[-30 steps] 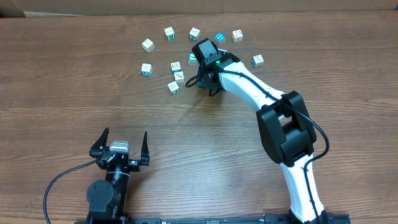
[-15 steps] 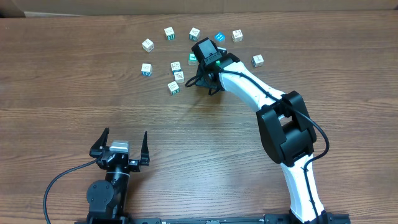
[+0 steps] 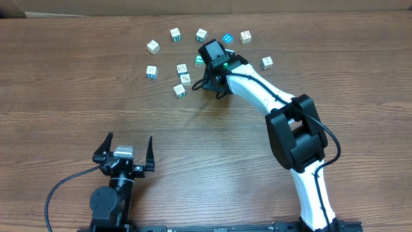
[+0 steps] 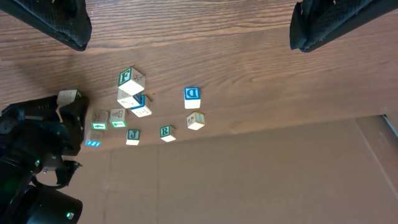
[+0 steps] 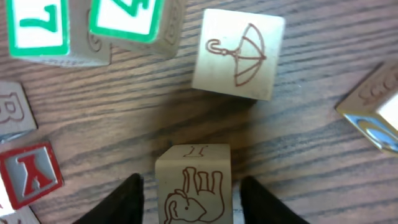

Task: Form a circle

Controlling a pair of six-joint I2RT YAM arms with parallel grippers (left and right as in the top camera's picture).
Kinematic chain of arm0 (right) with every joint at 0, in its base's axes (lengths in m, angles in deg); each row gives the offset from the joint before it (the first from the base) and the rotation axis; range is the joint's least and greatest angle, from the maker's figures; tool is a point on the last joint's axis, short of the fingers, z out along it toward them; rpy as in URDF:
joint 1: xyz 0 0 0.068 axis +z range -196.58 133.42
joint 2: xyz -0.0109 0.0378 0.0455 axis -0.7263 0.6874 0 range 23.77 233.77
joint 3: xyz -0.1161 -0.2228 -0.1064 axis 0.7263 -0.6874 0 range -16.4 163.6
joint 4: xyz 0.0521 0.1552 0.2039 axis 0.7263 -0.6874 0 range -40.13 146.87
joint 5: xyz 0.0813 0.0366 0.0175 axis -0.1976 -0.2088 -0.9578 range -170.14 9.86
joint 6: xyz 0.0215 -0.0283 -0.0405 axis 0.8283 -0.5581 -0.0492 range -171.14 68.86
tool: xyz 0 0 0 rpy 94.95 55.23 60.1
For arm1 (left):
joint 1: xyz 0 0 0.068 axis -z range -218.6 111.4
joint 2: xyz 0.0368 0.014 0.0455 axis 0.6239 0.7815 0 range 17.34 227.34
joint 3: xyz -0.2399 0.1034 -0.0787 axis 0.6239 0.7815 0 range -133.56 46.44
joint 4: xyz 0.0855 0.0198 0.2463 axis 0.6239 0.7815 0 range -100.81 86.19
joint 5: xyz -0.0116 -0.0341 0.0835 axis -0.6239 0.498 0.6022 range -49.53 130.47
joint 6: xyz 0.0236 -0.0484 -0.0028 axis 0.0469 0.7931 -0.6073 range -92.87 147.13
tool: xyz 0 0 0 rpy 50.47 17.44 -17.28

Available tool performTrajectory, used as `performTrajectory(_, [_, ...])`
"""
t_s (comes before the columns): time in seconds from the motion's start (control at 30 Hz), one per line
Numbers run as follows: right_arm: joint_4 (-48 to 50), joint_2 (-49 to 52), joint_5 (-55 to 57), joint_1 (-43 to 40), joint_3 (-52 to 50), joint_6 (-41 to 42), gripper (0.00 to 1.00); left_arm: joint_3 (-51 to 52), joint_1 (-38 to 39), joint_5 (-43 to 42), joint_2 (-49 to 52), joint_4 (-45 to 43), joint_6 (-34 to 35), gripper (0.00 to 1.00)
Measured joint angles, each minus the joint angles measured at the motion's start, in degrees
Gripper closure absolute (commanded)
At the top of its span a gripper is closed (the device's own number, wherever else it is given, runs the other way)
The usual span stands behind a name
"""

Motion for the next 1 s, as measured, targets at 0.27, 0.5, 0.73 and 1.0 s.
performTrajectory(0.27, [-0.2,0.0,0.0,0.0,0.0,0.1,0.58,0.0,0.0,0.0,0.0,0.0,0.0,0.0])
performTrajectory(0.5, [-0.5,0.0,-0.1,0.0,0.0,0.1,0.57,0.0,0.0,0.0,0.0,0.0,0.0,0.0])
performTrajectory(0.73, [-0.5,0.0,0.0,0.0,0.0,0.0,0.56,0.0,0.0,0.0,0.0,0.0,0.0,0.0])
performTrajectory(1.0, [-0.5,0.0,0.0,0.0,0.0,0.1,0.6,0.0,0.0,0.0,0.0,0.0,0.0,0.0])
